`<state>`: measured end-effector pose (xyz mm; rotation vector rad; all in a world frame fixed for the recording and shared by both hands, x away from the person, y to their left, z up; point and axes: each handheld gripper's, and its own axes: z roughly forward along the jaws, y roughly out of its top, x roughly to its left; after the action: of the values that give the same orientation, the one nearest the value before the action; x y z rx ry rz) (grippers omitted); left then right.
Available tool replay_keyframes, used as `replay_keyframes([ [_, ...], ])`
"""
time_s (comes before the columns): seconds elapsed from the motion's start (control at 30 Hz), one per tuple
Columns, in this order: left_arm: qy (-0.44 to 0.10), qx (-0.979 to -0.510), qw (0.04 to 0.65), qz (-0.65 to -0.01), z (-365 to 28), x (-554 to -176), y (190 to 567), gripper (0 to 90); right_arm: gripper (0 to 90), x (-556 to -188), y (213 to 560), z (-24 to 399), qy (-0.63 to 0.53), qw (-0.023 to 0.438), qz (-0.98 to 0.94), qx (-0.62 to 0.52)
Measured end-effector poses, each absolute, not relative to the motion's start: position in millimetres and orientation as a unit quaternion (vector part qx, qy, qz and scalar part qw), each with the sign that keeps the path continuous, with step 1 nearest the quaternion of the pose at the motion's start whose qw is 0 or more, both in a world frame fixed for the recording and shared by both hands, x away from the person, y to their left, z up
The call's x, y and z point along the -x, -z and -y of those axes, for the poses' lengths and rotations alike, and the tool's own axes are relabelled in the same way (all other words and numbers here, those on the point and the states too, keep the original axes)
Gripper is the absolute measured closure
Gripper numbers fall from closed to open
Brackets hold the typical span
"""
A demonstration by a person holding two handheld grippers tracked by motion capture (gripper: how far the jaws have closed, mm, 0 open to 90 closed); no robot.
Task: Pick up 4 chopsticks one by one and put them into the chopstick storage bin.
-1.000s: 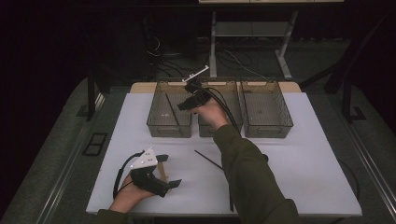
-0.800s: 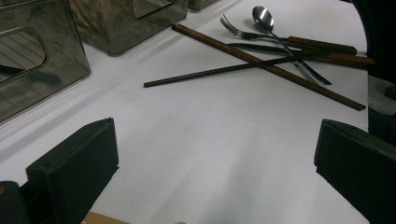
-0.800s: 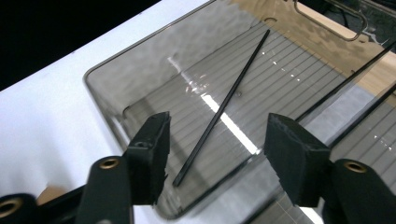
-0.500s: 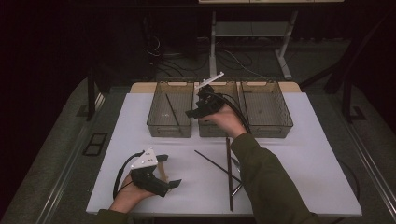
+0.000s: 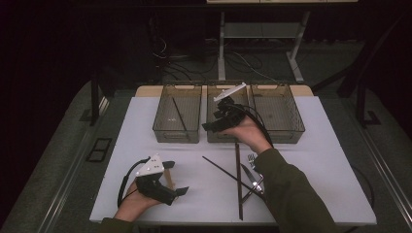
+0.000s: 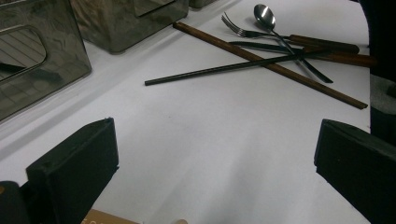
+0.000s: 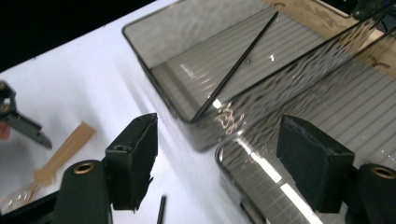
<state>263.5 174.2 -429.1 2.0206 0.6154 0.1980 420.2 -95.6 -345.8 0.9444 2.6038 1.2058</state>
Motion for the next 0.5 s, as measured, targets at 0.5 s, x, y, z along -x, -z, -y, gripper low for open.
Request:
replay_keyframes([
  [0.5, -0.083, -0.828, 0.489, -0.262, -176, -263, 430, 0.0, 29.2, -384, 359, 133, -0.425, 0.054, -0.851, -0.303],
])
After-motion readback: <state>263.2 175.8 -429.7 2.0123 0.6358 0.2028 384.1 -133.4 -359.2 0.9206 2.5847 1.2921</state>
